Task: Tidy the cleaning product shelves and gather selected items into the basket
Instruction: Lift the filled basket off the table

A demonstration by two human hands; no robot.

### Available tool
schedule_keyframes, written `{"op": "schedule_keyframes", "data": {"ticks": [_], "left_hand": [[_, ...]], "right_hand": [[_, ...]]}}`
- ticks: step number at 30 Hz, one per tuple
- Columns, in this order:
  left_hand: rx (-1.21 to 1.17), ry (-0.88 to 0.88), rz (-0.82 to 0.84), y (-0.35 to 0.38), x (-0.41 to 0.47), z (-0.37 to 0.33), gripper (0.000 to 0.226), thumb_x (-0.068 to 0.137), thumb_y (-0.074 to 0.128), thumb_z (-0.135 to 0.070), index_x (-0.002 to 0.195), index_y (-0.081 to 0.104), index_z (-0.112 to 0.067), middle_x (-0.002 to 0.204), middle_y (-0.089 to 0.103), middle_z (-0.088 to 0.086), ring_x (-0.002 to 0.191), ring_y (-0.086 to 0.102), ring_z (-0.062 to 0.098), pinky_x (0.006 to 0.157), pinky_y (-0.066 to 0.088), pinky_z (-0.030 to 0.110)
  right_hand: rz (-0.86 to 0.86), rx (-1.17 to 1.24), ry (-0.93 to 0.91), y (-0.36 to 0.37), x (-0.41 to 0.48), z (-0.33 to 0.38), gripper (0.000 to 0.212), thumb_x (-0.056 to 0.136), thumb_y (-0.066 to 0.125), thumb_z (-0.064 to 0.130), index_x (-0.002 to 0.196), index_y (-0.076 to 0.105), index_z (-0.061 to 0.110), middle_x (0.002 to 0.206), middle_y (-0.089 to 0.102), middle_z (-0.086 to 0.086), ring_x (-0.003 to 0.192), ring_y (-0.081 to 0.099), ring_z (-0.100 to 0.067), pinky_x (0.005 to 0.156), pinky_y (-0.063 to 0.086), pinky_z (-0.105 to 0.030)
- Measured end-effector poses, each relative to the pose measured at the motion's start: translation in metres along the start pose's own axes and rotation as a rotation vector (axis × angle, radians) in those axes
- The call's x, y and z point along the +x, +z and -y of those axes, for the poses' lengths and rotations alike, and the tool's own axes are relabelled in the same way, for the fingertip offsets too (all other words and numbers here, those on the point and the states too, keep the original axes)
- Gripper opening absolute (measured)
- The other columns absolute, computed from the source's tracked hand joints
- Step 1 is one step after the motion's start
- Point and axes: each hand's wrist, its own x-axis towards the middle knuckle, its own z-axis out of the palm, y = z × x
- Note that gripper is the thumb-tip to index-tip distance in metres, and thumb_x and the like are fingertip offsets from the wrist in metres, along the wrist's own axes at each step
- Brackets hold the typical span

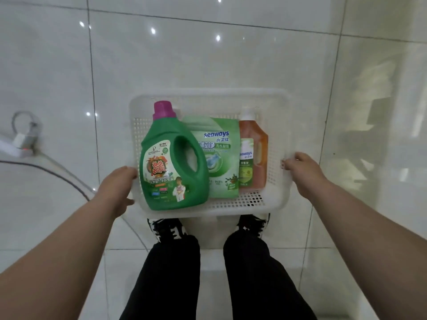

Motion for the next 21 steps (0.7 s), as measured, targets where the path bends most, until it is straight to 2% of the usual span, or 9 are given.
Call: {"op": "schedule_keyframes", "data": {"ticks": [4,7,13,15,17,18,19,20,21], "left_hand": [[0.003,0.01,-0.011,0.019,0.026,0.009,0.011,0.09,0.051,-0.015,0.093,0.061,-0.017,0.1,0.059,0.001,0.097,0.056,0.023,0.092,0.05,0.057],[0.011,-0.001,-0.004,0.023,0.027,0.012,0.021,0.081,0.054,-0.025,0.1,0.063,-0.021,0.106,0.061,-0.002,0.114,0.055,0.031,0.1,0.047,0.062],[0.006,-0.012,-0.005,0.029,0.029,0.011,0.028,0.077,0.056,-0.029,0.103,0.064,-0.02,0.113,0.064,0.003,0.118,0.056,0.034,0.102,0.046,0.063],[-0.033,0.01,-0.098,0.032,0.03,0.015,0.038,0.081,0.057,-0.03,0.117,0.062,-0.02,0.126,0.061,0.006,0.122,0.055,0.036,0.103,0.047,0.061],[-0.169,0.012,-0.327,0.038,0.022,0.025,0.052,0.081,0.06,-0.032,0.131,0.049,-0.02,0.134,0.052,0.009,0.12,0.056,0.034,0.103,0.05,0.054],[-0.266,-0.034,-0.433,0.045,0.016,0.034,0.052,0.079,0.062,-0.034,0.126,0.044,-0.017,0.128,0.05,0.008,0.112,0.058,0.03,0.098,0.053,0.049],[-0.359,-0.124,-0.464,0.055,0.008,0.044,0.048,0.08,0.063,-0.035,0.118,0.043,-0.014,0.12,0.051,0.007,0.102,0.059,0.026,0.089,0.056,0.044],[-0.435,-0.233,-0.411,0.068,-0.001,0.058,0.04,0.083,0.064,-0.036,0.111,0.046,-0.013,0.11,0.054,0.006,0.091,0.059,0.022,0.078,0.056,0.039],[-0.496,-0.344,-0.281,0.083,-0.01,0.071,0.031,0.088,0.064,-0.037,0.103,0.052,-0.013,0.1,0.057,0.006,0.081,0.057,0.019,0.07,0.054,0.036]], "right_hand": [[0.017,-0.003,0.012,0.008,0.029,-0.01,0.037,0.09,0.06,0.004,0.127,0.066,0.009,0.12,0.072,-0.008,0.111,0.068,-0.028,0.103,0.054,-0.048],[0.022,-0.011,0.003,0.009,0.036,-0.015,0.04,0.092,0.059,0.003,0.132,0.062,0.007,0.123,0.07,-0.009,0.113,0.067,-0.028,0.104,0.053,-0.049],[0.054,-0.062,0.042,0.012,0.044,-0.008,0.044,0.09,0.06,0.007,0.134,0.057,0.008,0.129,0.065,-0.012,0.117,0.063,-0.032,0.107,0.05,-0.054],[0.069,-0.167,0.036,0.013,0.044,0.001,0.049,0.09,0.063,0.014,0.137,0.053,0.01,0.132,0.063,-0.009,0.115,0.062,-0.03,0.105,0.051,-0.051],[0.033,-0.343,-0.111,0.015,0.041,0.018,0.065,0.088,0.068,0.021,0.147,0.042,0.015,0.135,0.058,-0.003,0.113,0.06,-0.024,0.098,0.05,-0.039],[-0.011,-0.426,-0.252,0.016,0.041,0.031,0.073,0.086,0.07,0.022,0.151,0.037,0.018,0.138,0.054,-0.003,0.118,0.057,-0.024,0.098,0.047,-0.036],[-0.054,-0.5,-0.403,0.017,0.043,0.046,0.081,0.085,0.071,0.023,0.155,0.031,0.021,0.147,0.048,-0.006,0.129,0.051,-0.025,0.104,0.043,-0.036],[-0.078,-0.573,-0.531,0.02,0.047,0.063,0.087,0.086,0.07,0.024,0.16,0.024,0.023,0.158,0.037,-0.008,0.142,0.04,-0.026,0.113,0.037,-0.038],[-0.076,-0.645,-0.617,0.022,0.05,0.08,0.09,0.088,0.068,0.025,0.163,0.018,0.026,0.167,0.025,-0.008,0.152,0.026,-0.026,0.121,0.028,-0.04]]}}
